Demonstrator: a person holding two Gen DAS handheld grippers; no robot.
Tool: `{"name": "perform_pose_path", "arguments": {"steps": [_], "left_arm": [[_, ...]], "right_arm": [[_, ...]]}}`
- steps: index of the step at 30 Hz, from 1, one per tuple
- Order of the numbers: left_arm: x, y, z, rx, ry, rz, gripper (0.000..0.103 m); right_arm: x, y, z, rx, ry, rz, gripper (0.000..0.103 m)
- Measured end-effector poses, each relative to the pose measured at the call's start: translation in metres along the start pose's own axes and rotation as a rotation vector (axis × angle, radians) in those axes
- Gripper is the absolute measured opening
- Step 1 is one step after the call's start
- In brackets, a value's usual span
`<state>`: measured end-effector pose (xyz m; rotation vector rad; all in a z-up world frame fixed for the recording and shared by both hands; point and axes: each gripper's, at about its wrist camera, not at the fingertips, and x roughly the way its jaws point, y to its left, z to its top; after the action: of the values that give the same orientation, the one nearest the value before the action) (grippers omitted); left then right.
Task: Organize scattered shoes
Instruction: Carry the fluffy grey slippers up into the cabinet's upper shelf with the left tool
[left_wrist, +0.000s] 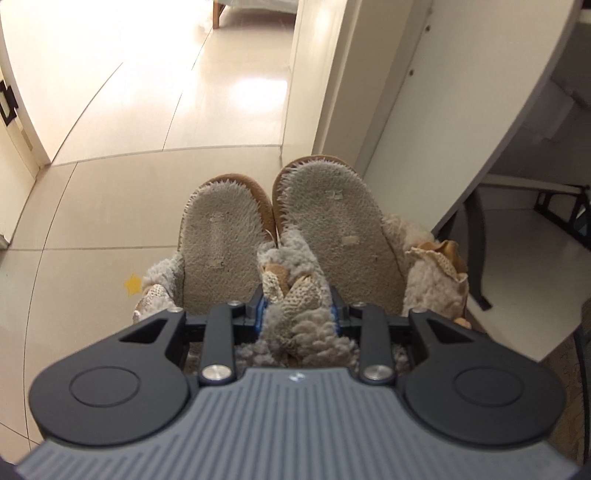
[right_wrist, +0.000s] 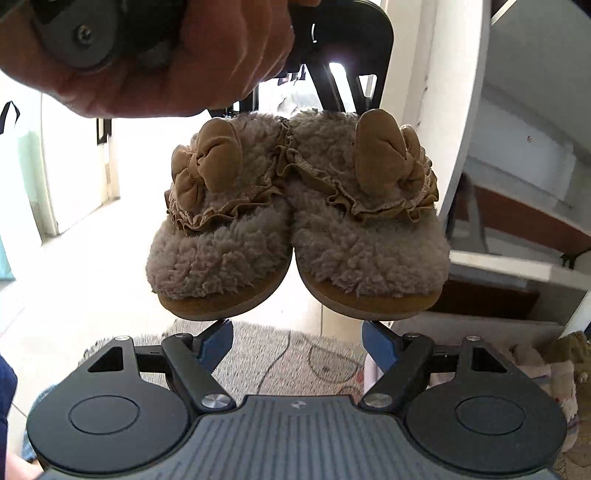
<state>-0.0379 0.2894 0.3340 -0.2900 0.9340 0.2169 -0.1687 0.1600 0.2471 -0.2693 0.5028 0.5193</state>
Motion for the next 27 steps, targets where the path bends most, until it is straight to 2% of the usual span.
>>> {"name": "perform_pose_path", "arguments": {"steps": [14,27], "left_arm": [[-0.055,-0.016,0.005,0.016,-0.095,-0.064,0.029],[-0.045,-0.072,-0.005,0.101,-0.118,-0.140,0.030]], "right_arm": [[-0.034,-0.023,0.020,0.001,-0.103,-0.049,0.080],[-0.050,-0.056,0.013,0.048,-0.120,-0.126,0.080]]}}
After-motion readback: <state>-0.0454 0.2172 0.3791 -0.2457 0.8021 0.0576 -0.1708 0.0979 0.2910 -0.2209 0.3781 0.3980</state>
